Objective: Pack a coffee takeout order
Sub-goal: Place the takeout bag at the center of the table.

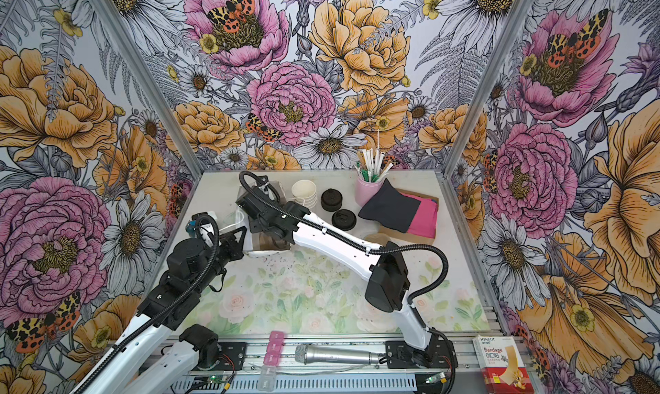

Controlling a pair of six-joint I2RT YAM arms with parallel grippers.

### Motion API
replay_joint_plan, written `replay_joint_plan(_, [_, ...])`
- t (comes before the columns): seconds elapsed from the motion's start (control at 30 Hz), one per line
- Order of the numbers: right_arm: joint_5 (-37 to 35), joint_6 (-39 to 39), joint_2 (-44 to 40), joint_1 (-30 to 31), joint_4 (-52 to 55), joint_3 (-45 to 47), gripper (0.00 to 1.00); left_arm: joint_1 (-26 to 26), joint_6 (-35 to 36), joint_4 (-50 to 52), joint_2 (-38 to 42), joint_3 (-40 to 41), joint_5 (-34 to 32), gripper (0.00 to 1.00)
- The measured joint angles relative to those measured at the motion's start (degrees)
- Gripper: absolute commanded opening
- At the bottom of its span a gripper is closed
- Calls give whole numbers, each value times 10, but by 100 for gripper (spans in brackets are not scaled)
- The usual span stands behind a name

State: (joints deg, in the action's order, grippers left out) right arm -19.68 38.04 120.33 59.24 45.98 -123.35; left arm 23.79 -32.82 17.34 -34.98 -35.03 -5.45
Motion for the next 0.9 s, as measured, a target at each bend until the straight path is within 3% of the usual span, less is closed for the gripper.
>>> replay_joint_plan(0.2, [0,-17,-18,8,1,-18,44,-57,-41,44,-8,-42,22,0])
replay_joint_plan(0.4, [0,-50,-58,25,0,-54,60,-124,-97,78,-24,-75,86,0])
replay_joint_plan(0.8, [-21,-126,-126,32,-6,-81,88,-182,-125,183,-76,-142,224,0])
replay_joint_plan(0.9, [-37,-146,-132,24,-7,-73,90,-194,-131,197,-78,-142,252,0])
